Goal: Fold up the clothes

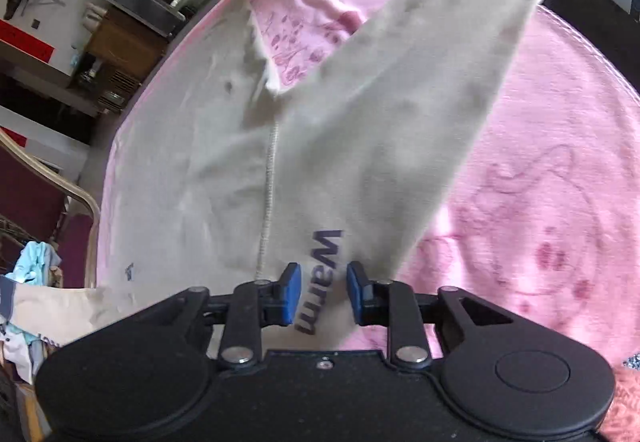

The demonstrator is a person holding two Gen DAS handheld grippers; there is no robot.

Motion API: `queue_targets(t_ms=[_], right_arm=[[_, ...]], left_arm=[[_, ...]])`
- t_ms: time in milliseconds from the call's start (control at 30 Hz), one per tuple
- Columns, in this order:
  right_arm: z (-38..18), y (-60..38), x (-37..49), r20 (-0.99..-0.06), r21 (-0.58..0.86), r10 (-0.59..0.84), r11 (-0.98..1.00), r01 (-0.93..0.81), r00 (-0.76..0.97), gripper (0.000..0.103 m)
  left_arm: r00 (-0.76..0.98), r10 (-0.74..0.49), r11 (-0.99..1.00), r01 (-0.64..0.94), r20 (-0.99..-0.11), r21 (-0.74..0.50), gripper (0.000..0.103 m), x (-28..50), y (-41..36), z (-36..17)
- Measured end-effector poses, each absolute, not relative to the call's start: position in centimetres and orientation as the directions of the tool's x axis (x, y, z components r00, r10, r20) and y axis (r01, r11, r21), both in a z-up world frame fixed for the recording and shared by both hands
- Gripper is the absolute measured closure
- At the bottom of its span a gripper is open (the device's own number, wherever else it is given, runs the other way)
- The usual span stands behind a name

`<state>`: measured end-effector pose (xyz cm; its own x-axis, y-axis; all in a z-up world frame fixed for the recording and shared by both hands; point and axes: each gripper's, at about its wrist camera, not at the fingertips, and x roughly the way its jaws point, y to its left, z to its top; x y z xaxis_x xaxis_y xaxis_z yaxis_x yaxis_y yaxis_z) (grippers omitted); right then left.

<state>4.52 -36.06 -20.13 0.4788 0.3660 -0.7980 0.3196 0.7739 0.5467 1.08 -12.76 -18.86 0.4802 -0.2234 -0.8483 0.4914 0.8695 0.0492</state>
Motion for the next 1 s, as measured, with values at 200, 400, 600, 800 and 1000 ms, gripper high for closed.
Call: queue_targets(t_ms=[200,400,600,800,1000], right_arm=[[-19.4,-39.9,1.6,-0.739,0.611,0.339,0.702,0.365,0.582,0.076],[-17.7,-45.4,-1.0,-0.520,0.832,0.339,0.407,0.376,0.784,0.074],[-11.9,-48.1,-0.1,-0.348,0.915,0.325,0.321,0.244,0.879,0.070],[-8.0,-50.6,2.9,-0.267,0.886,0.187,0.433,0.165,0.945,0.064],[-12.9,-54.8,4.5,-0.315,0.851,-0.040,0.430,0.301,0.948,0.058]], left_arm=[[0.500,-0.216,0.831,0.545,-0.839,0.112,0.080,-1.7,-15.1,-17.2],[0.512,-0.275,0.859,0.510,-0.814,0.031,0.080,-0.2,-17.0,-13.3],[0.575,-0.335,0.879,0.477,-0.746,-0.027,0.080,1.7,-18.1,-8.3],[0.647,-0.289,0.907,0.421,-0.706,0.015,0.080,4.8,-19.6,-7.4],[0.586,-0.266,0.889,0.457,-0.765,0.041,0.080,7.2,-23.1,-12.0]])
